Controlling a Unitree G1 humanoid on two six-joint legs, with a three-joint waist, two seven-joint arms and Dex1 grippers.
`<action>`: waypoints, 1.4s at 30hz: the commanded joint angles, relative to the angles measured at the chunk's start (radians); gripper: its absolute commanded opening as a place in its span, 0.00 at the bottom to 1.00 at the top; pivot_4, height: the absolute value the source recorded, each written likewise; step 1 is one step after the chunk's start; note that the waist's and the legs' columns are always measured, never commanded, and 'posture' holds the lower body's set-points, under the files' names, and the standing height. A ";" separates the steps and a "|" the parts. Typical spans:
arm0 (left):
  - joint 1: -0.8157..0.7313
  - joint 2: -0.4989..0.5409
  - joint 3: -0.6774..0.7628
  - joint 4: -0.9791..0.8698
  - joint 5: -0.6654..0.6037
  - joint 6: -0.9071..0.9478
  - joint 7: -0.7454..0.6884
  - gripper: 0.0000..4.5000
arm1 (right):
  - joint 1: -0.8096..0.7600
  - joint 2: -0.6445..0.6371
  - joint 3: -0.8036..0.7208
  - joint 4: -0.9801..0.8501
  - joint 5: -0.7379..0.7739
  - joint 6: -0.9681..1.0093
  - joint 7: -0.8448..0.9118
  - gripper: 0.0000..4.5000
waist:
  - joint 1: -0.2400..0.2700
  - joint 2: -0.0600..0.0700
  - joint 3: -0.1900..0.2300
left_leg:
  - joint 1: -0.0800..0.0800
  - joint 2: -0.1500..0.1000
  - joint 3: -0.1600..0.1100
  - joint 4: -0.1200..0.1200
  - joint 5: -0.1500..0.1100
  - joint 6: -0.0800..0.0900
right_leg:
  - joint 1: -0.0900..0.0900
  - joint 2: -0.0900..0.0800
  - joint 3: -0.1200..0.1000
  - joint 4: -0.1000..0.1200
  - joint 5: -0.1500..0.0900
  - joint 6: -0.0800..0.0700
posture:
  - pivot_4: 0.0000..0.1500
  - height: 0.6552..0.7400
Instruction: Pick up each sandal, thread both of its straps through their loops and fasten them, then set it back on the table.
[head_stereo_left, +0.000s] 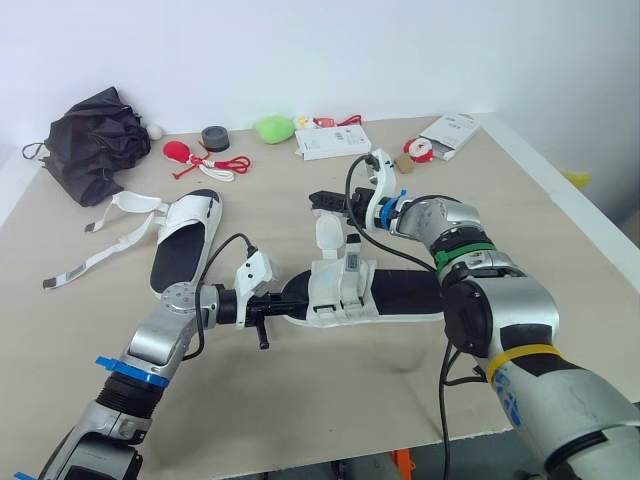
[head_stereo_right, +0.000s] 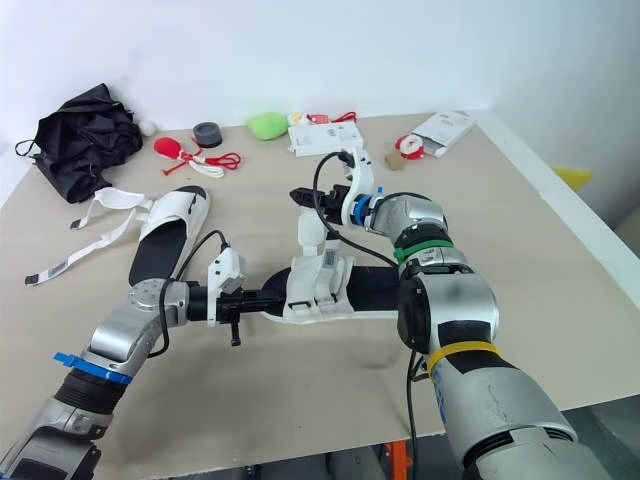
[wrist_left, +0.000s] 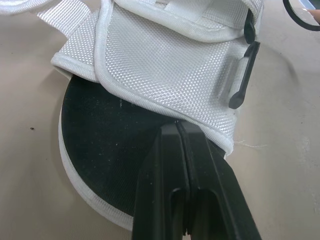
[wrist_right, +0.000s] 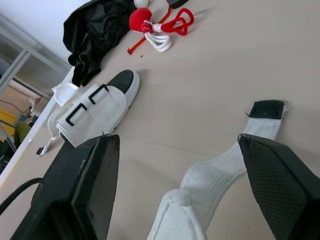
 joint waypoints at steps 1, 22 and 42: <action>0.012 0.019 -0.023 0.016 0.027 0.011 -0.005 0.00 | -0.021 -0.030 -0.001 -0.014 -0.016 0.015 0.029 0.90 | -0.001 0.000 0.000 | 0.000 0.000 0.000 0.000 0.000 0.000 | 0.000 0.000 0.000 0.000 0.000 0.000 | 1.00 1.00; 0.027 0.033 -0.021 0.006 0.026 0.015 0.004 0.00 | -0.011 0.034 0.028 -0.007 -0.077 0.018 0.112 0.90 | -0.012 0.000 0.000 | 0.002 0.001 0.000 0.000 0.000 -0.001 | 0.000 0.002 0.001 0.002 0.000 -0.001 | 1.00 1.00; 0.076 0.035 -0.012 -0.046 0.021 0.029 0.049 0.00 | -0.032 0.125 -0.138 0.053 -0.020 -0.114 -0.114 0.78 | -0.013 0.000 0.000 | 0.003 0.004 0.000 0.000 0.001 -0.001 | 0.000 0.005 0.002 0.003 0.001 -0.002 | 1.00 1.00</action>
